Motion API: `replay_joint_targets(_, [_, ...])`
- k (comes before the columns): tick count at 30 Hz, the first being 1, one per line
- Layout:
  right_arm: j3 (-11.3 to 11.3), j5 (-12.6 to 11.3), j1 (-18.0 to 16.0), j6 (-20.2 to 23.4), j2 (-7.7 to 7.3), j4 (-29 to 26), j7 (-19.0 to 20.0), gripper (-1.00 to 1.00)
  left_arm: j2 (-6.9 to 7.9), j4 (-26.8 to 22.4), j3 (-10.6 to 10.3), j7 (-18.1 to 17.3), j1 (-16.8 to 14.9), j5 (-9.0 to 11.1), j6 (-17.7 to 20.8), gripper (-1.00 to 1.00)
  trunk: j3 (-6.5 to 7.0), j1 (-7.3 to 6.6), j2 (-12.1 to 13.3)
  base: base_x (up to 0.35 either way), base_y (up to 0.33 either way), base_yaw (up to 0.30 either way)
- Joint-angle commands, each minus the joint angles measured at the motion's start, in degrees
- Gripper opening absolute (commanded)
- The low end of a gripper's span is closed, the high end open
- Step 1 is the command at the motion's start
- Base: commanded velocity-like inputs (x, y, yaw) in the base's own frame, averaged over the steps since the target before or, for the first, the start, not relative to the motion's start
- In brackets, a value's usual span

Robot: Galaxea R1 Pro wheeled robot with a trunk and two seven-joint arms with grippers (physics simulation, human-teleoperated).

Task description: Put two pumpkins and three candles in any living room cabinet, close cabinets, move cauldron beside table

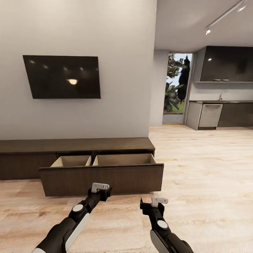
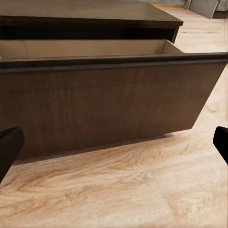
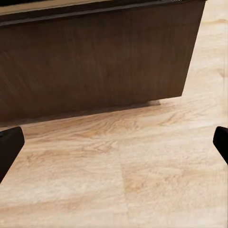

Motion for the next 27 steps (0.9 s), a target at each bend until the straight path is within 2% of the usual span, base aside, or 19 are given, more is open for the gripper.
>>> replay_joint_targets(1, [0.2, -0.1, 0.0, 0.0, -0.02, -0.1, -0.4, 1.0, 0.2, -0.1, -0.2, 0.1, 0.0, 0.6, 0.0, 1.0, -0.3, 0.01, -0.1, 0.0, 0.0, 0.0])
replay_joint_targets(8, [0.2, 0.4, 0.0, -0.3, 0.21, -0.2, -0.4, 1.0, 0.83, -0.2, -0.2, -0.7, 0.0, 0.6, -0.9, 1.0, -1.85, 0.19, -0.1, 0.0, 0.0, 0.0])
replay_joint_targets(27, [0.0, 0.4, 0.0, -0.2, 0.33, -0.1, -0.4, 1.0, 1.04, -0.3, -0.2, -0.9, 0.0, 0.6, -1.0, 1.0, -6.06, 0.68, -0.4, 0.0, 0.0, 0.0])
